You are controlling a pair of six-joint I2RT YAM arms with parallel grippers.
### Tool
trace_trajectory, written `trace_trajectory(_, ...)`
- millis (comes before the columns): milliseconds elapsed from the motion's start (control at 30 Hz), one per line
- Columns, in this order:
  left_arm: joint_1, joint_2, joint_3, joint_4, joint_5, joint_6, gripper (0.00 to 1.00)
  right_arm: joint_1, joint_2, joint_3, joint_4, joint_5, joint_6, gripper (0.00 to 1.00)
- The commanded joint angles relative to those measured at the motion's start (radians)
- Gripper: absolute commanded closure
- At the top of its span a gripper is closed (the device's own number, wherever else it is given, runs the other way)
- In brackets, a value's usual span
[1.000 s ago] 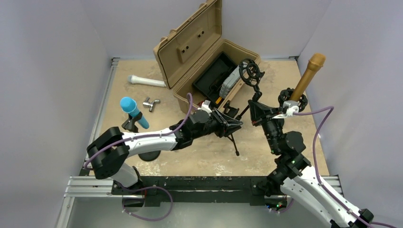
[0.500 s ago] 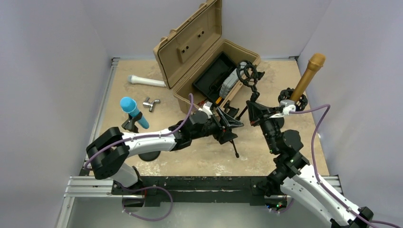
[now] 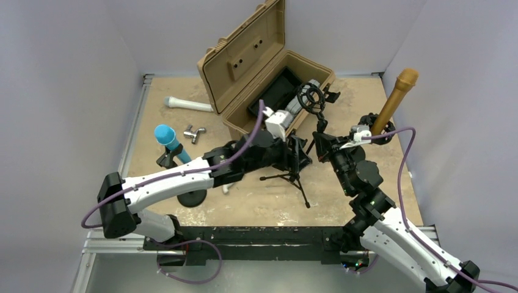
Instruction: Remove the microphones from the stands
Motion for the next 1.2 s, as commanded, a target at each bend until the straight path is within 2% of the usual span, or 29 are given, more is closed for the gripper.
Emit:
trace_trajectory(0,-0.135,0.079,0.147,-0.185,-0.176,0.375,0.33,0.002,-0.015,0.063,0.079,0.015,0.010,1.00)
trace_trajectory(133,-0.147,0.106,0.151,-0.178,-0.235,0.356,0.43,0.002,-0.026,0.068,0.085,-0.006,0.007,1.00)
trace_trajectory(367,-0.148,0.209,0.244,-0.219,-0.274,0.329,0.45,0.002,-0.029,0.068,0.079,-0.010,0.010,1.00)
trace_trajectory(700,-0.146,0.291,0.322,-0.244,-0.365,0.263,0.61,0.002,-0.038,0.067,0.082,-0.016,0.010,1.00)
trace_trajectory(967,-0.144,0.327,0.334,-0.253,-0.405,0.248,0.66,0.003,-0.035,0.068,0.087,-0.021,0.009,1.00)
trace_trajectory(1167,-0.143,0.323,0.316,-0.267,-0.425,0.232,0.65,0.002,-0.032,0.063,0.091,-0.023,0.011,1.00)
